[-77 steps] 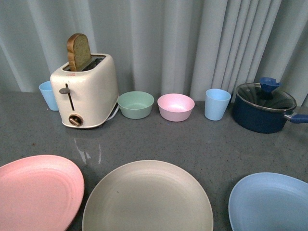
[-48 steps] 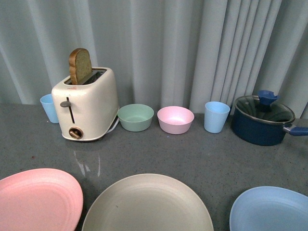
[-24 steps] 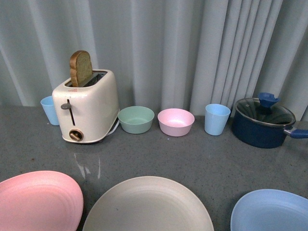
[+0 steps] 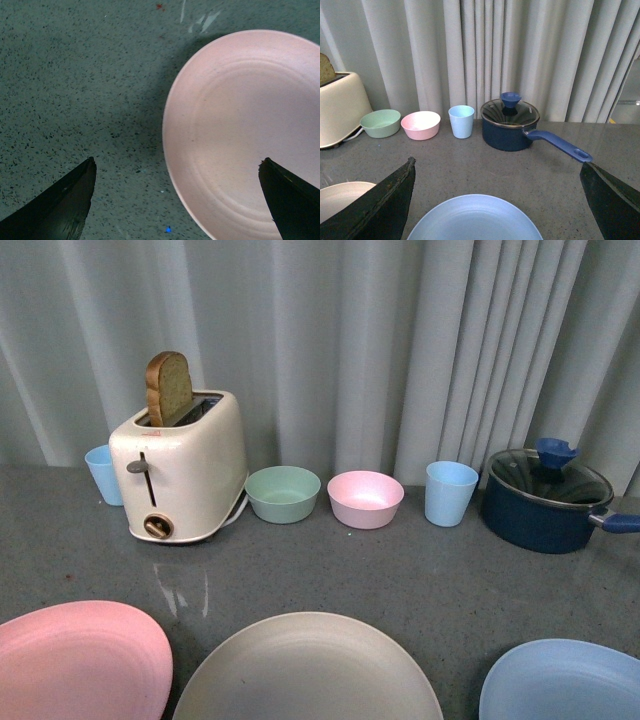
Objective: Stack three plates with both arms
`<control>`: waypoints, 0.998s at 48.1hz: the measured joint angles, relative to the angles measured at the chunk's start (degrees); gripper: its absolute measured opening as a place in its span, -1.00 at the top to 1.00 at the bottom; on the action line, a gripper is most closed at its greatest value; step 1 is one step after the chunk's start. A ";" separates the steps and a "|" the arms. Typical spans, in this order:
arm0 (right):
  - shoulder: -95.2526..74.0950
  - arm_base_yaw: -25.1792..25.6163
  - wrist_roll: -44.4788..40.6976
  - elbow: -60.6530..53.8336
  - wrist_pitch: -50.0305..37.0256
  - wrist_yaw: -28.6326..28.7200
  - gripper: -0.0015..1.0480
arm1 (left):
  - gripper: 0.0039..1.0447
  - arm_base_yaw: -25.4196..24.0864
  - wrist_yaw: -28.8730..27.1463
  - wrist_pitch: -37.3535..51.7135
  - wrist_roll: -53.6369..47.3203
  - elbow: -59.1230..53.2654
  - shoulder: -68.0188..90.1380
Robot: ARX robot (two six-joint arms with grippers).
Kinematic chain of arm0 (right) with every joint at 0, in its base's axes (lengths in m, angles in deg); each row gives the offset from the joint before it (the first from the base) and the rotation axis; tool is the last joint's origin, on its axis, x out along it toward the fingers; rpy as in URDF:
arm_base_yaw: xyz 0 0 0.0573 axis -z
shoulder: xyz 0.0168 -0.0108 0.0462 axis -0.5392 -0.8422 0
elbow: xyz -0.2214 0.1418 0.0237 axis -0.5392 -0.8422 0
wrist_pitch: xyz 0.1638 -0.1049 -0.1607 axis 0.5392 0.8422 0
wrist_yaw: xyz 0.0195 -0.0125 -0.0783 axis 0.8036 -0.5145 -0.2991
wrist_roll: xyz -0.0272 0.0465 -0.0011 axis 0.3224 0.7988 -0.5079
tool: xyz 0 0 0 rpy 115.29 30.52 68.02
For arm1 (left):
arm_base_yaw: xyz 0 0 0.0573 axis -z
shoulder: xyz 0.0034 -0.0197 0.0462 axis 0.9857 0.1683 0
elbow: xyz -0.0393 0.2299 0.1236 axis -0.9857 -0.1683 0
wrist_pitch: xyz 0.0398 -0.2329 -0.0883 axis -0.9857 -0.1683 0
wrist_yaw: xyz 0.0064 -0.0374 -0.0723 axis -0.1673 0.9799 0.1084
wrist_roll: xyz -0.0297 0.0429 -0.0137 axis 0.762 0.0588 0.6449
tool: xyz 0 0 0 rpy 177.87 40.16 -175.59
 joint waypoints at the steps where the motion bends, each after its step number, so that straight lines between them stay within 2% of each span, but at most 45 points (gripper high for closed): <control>1: 0.00 0.00 0.02 0.00 0.00 0.00 -0.86 | -0.87 -0.04 -0.17 -0.02 -0.02 0.63 0.96; 5: 0.00 0.00 0.00 0.00 0.00 0.00 -0.86 | -0.87 -0.07 -1.11 0.04 -0.11 2.34 3.56; 12: 0.00 0.00 0.00 0.00 0.00 0.00 -0.86 | -0.87 0.15 -6.27 2.49 -1.25 6.75 10.56; 35: 0.00 0.00 0.00 0.00 0.00 0.00 -0.86 | -0.87 5.90 -8.61 -1.33 0.26 10.67 14.62; 48: 0.00 0.00 0.00 0.00 0.00 0.00 -0.86 | -0.87 9.46 -13.31 -1.33 1.99 13.16 17.11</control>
